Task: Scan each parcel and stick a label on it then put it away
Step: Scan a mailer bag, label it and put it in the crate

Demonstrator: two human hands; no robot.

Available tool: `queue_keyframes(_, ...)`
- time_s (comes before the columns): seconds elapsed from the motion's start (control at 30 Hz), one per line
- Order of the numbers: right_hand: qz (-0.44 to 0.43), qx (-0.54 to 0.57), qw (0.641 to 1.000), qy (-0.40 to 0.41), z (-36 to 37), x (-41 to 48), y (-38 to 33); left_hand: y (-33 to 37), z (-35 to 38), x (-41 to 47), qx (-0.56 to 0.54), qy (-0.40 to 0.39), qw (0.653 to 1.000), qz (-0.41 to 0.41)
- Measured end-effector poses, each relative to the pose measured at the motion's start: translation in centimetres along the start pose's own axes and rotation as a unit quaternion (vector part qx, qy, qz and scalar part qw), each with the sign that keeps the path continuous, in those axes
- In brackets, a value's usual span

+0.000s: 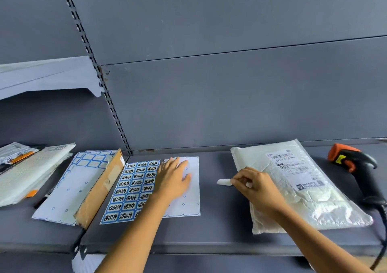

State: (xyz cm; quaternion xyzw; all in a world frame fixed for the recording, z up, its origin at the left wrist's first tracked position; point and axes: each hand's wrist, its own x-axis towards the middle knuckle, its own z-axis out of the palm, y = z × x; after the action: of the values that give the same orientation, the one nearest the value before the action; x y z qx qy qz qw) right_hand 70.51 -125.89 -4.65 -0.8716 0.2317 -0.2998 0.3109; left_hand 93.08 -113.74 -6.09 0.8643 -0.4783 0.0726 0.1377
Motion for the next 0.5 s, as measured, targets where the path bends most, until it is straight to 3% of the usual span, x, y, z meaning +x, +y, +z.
queue_keyframes(0.07, 0.004, 0.009, 1.000, 0.004, 0.0, 0.0, -0.2, 0.4, 0.7, -1.1, 0.033, -0.128, 0.991, -0.007)
queue_keyframes(0.17, 0.029, 0.044, 0.999, 0.007, 0.0, 0.1, -0.5, 0.3, 1.1, -1.6, 0.027, -0.170, 0.984, -0.041)
queue_keyframes(0.33, 0.075, 0.150, 0.985, 0.033, -0.9, 0.0, -1.4, 1.5, 0.3, -1.2, 0.021, -0.157, 0.984, -0.076)
queue_keyframes(0.5, 0.078, 0.154, 0.983, 0.064, -4.4, -1.6, -2.0, 7.7, -0.9, -1.7, -0.057, -0.020, 0.998, -0.003)
